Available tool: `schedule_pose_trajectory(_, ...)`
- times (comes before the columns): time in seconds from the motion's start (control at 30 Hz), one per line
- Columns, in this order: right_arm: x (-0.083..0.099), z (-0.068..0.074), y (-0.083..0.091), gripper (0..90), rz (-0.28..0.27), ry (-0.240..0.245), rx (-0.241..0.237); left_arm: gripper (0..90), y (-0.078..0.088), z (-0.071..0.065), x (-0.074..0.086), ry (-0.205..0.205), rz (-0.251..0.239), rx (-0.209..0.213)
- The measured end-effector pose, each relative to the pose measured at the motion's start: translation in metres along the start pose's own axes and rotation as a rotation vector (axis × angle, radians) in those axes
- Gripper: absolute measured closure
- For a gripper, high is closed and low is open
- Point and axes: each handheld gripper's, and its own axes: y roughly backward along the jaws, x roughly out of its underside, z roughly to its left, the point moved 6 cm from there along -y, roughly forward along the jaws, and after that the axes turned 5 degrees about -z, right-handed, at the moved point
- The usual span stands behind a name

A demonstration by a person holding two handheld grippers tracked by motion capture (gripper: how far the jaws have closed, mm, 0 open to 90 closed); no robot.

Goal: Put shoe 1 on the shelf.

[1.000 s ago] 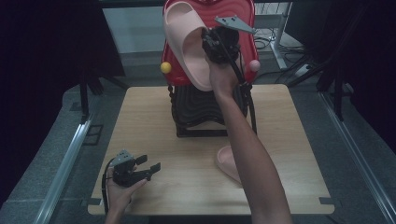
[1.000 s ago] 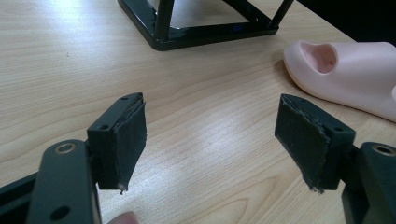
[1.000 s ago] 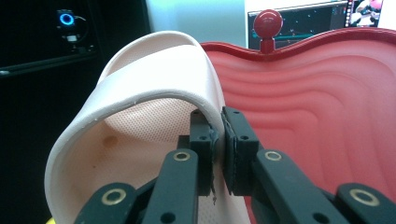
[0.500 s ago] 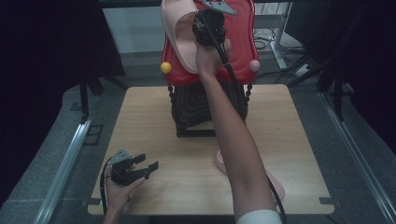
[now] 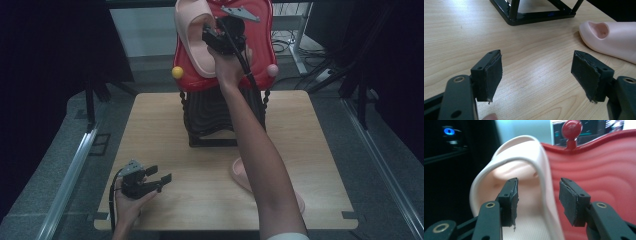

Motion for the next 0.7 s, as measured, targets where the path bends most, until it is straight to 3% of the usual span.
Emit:
schedule_pose_trajectory(0.13, 0.008, 0.0, 0.016, 49.7, 0.019, 0.011, -0.046, 25.0, -0.001, -0.003, -0.001, -0.017, 0.003, -0.003)
schedule_pose_trajectory(0.2, 0.015, 0.0, 0.035, 49.8, 0.031, 0.008, -0.1, 25.0, -0.002, -0.006, -0.002, -0.033, -0.002, -0.006)
schedule_pose_trajectory(0.43, 0.029, -0.004, 0.069, 49.8, 0.051, 0.047, -0.159, 24.9, -0.007, -0.015, -0.001, -0.069, 0.006, 0.0)
schedule_pose_trajectory(0.57, 0.049, -0.013, 0.095, 49.9, 0.08, 0.053, -0.204, 24.9, -0.009, -0.015, 0.0, -0.07, 0.015, -0.002)
schedule_pose_trajectory(0.7, 0.063, -0.021, 0.109, 49.8, 0.101, 0.058, -0.219, 24.9, -0.01, -0.014, 0.002, -0.065, 0.02, -0.001)
